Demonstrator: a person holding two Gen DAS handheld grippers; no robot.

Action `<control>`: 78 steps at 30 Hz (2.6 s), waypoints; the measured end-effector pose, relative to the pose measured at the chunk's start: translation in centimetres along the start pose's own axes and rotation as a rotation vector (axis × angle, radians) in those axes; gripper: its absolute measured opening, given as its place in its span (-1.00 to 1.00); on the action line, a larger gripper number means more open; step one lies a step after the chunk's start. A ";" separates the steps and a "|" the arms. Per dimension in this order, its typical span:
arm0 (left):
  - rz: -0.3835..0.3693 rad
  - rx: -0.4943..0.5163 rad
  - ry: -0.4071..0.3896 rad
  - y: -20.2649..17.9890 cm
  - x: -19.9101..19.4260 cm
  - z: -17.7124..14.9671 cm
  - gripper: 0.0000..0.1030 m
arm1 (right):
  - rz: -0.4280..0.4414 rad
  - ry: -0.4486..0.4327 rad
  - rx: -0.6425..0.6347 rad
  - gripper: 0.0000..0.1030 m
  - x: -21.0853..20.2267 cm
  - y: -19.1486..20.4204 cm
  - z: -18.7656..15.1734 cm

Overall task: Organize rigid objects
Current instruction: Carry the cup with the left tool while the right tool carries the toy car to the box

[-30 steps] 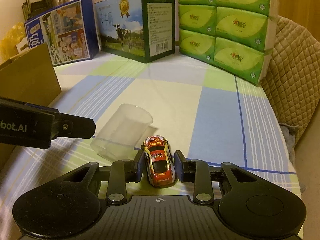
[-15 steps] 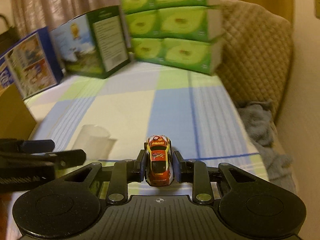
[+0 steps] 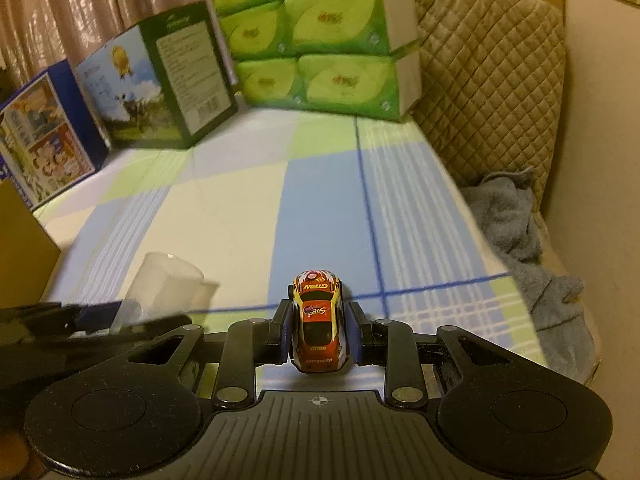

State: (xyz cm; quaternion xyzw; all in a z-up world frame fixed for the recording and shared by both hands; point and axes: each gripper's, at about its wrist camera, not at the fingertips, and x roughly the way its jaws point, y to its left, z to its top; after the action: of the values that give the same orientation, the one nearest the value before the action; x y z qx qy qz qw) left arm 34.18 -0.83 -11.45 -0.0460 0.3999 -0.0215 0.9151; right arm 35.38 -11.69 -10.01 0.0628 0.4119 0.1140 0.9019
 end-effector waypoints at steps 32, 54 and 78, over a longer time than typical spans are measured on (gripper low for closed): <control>-0.004 0.102 0.001 -1.1 -5.0 -6.1 -0.08 | 0.057 0.101 0.029 -0.52 -5.9 3.2 -5.2; -0.082 0.020 -0.100 -1.4 -14.8 -5.6 -0.09 | 0.042 -0.090 0.126 -0.52 -14.5 5.0 -7.6; 0.153 -0.111 -0.206 11.3 -31.8 -6.6 -0.09 | 0.225 -0.179 -0.034 -0.52 -23.4 21.2 -5.5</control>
State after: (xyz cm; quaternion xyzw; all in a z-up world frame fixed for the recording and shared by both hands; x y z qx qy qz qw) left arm 7.74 12.42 6.12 -0.0679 0.3066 0.0753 0.9464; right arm 13.11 2.90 7.81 0.1029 0.3183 0.2154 0.9175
